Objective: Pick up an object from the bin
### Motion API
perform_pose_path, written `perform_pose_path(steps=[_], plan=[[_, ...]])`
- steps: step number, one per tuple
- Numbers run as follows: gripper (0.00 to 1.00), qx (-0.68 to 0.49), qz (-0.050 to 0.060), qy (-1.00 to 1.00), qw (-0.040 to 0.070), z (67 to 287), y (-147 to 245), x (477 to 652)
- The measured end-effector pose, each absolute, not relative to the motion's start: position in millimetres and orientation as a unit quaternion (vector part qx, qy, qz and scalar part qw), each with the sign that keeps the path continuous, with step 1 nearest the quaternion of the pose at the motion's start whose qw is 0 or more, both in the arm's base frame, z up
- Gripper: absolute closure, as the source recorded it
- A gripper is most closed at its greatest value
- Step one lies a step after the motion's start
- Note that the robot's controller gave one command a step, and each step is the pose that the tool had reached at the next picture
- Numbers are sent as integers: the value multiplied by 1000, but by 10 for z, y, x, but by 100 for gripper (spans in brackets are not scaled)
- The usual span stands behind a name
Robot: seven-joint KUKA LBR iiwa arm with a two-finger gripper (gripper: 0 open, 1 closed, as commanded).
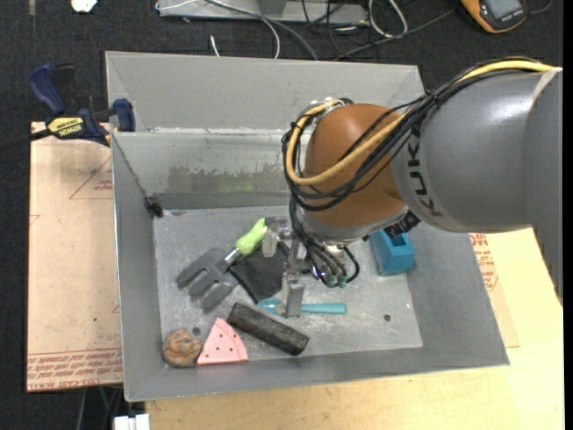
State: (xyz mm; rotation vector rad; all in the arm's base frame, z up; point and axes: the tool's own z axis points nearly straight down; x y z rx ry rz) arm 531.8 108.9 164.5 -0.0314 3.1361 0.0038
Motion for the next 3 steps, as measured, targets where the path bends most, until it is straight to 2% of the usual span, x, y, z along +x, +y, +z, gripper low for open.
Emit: perform_pose_path(steps=[1, 2, 3], plan=[[0, -61, 3, 998, 9, 754, 935, 5789], [0, 39, 3, 999, 7, 706, 957, 5422], [0, -171, 1, 985, 8, 703, 1415, 5673]])
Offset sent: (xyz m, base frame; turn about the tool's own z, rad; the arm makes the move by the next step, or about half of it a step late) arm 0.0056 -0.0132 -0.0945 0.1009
